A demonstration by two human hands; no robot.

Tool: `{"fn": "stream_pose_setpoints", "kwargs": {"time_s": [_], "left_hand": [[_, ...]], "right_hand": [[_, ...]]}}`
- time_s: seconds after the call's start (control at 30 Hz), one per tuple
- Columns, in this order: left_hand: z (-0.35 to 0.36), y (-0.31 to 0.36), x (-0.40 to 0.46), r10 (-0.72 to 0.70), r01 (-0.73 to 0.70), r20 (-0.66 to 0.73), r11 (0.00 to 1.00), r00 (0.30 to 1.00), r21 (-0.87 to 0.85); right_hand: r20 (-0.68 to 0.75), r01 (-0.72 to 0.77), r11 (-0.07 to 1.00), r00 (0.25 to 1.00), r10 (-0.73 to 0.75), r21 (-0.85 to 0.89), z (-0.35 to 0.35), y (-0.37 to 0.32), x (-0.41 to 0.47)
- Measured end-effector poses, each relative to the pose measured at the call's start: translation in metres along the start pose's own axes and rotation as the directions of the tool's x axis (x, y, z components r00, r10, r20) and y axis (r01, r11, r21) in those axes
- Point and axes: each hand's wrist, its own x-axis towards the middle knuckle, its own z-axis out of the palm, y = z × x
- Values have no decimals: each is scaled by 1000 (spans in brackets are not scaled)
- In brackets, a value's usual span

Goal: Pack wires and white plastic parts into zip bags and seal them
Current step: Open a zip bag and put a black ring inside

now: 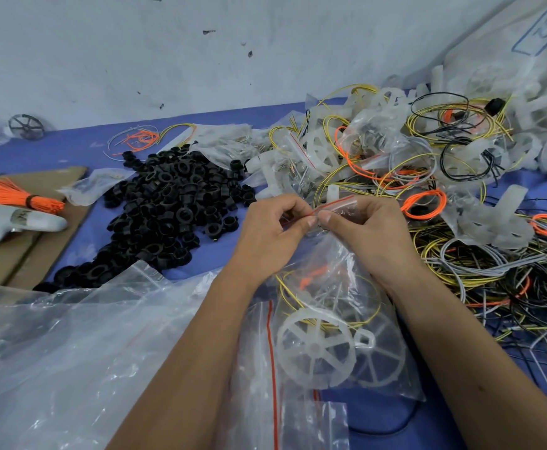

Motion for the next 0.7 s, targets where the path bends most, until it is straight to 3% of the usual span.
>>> {"fn": "stream_pose_setpoints", "kwargs": {"time_s": [0.2,0.37,0.7], "left_hand": [[-4,-1,0,-24,24,-6,999,1000,26],[-2,2,0,-22,22,-27,1000,999,-11],[-9,-5,-1,-28,29,-25,999,999,25]], "right_hand": [[-21,-10,999,1000,11,39,0,1,0],[49,-71,991,997,66,110,-2,5,-2],[-30,-62,990,997,67,130,0,1,-2]]}}
